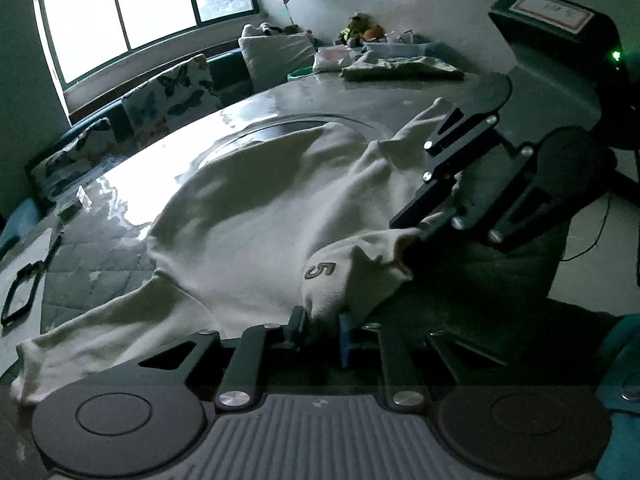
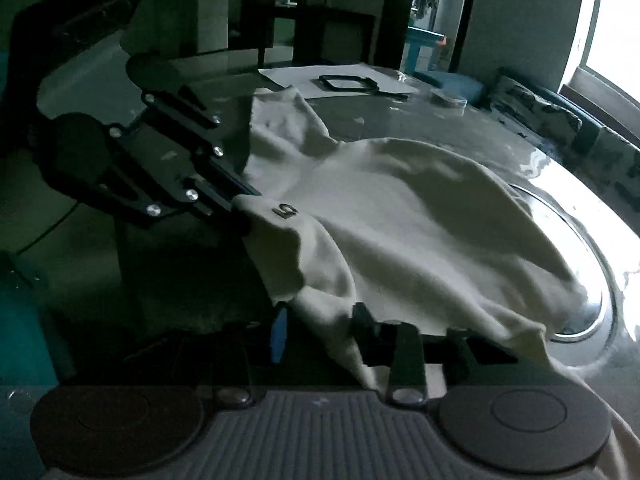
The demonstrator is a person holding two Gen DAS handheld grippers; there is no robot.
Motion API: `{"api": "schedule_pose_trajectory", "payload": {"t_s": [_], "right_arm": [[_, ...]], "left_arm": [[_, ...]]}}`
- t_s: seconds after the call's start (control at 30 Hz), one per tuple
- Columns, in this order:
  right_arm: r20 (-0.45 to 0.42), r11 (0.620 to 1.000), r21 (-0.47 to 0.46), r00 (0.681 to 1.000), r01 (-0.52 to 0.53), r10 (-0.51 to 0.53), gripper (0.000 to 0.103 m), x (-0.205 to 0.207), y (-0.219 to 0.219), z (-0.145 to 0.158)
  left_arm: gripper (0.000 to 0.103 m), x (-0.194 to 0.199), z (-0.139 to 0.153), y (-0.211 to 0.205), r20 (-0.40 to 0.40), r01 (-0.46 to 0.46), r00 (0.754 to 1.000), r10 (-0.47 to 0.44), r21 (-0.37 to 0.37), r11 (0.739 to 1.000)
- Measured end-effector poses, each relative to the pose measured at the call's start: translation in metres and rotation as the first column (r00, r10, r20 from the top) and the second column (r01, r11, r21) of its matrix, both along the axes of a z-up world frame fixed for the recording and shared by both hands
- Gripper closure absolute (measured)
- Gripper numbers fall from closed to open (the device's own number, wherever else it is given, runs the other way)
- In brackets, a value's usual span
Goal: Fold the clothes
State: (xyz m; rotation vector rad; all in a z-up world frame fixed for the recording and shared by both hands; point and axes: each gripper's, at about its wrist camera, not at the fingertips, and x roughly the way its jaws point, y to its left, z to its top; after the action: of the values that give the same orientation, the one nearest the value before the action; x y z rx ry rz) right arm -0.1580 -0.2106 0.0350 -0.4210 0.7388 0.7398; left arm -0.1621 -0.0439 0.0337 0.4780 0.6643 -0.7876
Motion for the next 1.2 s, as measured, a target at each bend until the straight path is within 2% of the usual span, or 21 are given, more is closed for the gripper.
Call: {"api": "schedule_pose_trajectory", "payload": {"t_s": [0.07,0.17,0.23,0.3,0.43,0.5,0.57,0.63,0.7,0.77,0.87,1.1,1.2], "right_arm": [[-0.008,1.000,0.013,1.000,-0.004,0.005,0.098,0.000,0.001,0.001],[-0.051,0.999,0.015,0.997,-0.050,0.051,0.098,-0.009,-0.005,0.006],[-0.081,0.997,-0.001,0.994,-0.077,0.077,0.098,-0.016,-0.007,0.008],[-0.137,0.997,0.032,0.988,-0.070,0.074,0.096,-0.015,-0.010,0.012],[-0.185,0.991,0.134,0.982,-0.004,0.029,0.085,-0.003,-0.032,0.033],[-0.200,0.982,0.186,0.980,0.040,-0.002,0.081,0.010,-0.045,0.044],[-0.210,0.969,0.233,0.977,0.079,-0.029,0.076,0.024,-0.058,0.055],[-0.187,0.963,0.239,0.979,0.125,-0.081,0.071,0.038,-0.068,0.063],[-0.164,0.956,0.232,0.976,0.181,-0.145,0.070,0.058,-0.074,0.066],[-0.156,0.945,0.237,0.969,0.227,-0.194,0.066,0.079,-0.079,0.065],[-0.162,0.920,0.257,0.952,0.296,-0.261,0.062,0.114,-0.090,0.060],[-0.194,0.889,0.262,0.923,0.376,-0.333,0.061,0.164,-0.096,0.034],[-0.203,0.880,0.272,0.917,0.389,-0.343,0.061,0.172,-0.100,0.028]], "left_arm": [[0.086,0.000,-0.001,0.001,-0.031,0.010,0.999,-0.010,-0.002,1.000],[0.085,-0.002,-0.002,0.004,-0.091,0.048,0.995,-0.048,-0.006,0.999],[0.079,0.000,0.000,0.005,-0.113,0.056,0.992,-0.056,-0.010,0.998],[0.075,0.006,0.007,0.010,-0.125,0.061,0.990,-0.065,-0.035,0.998],[0.057,0.024,0.028,0.023,-0.111,0.047,0.992,-0.055,-0.078,0.996],[0.054,0.034,0.038,0.029,-0.102,0.040,0.994,-0.049,-0.097,0.994],[0.053,0.046,0.045,0.031,-0.062,0.010,0.998,-0.015,-0.082,0.997],[0.053,0.066,0.048,0.028,-0.029,-0.045,0.999,0.043,-0.080,0.996],[0.053,0.091,0.048,0.023,-0.030,-0.116,0.993,0.113,-0.094,0.989],[0.053,0.121,0.046,0.016,-0.057,-0.185,0.982,0.179,-0.126,0.975],[0.053,0.156,0.039,0.000,-0.098,-0.236,0.970,0.223,-0.158,0.959],[0.043,0.219,0.023,-0.046,-0.118,-0.259,0.963,0.243,-0.154,0.954],[0.043,0.237,0.013,-0.057,-0.158,-0.248,0.962,0.224,-0.148,0.957]]}}
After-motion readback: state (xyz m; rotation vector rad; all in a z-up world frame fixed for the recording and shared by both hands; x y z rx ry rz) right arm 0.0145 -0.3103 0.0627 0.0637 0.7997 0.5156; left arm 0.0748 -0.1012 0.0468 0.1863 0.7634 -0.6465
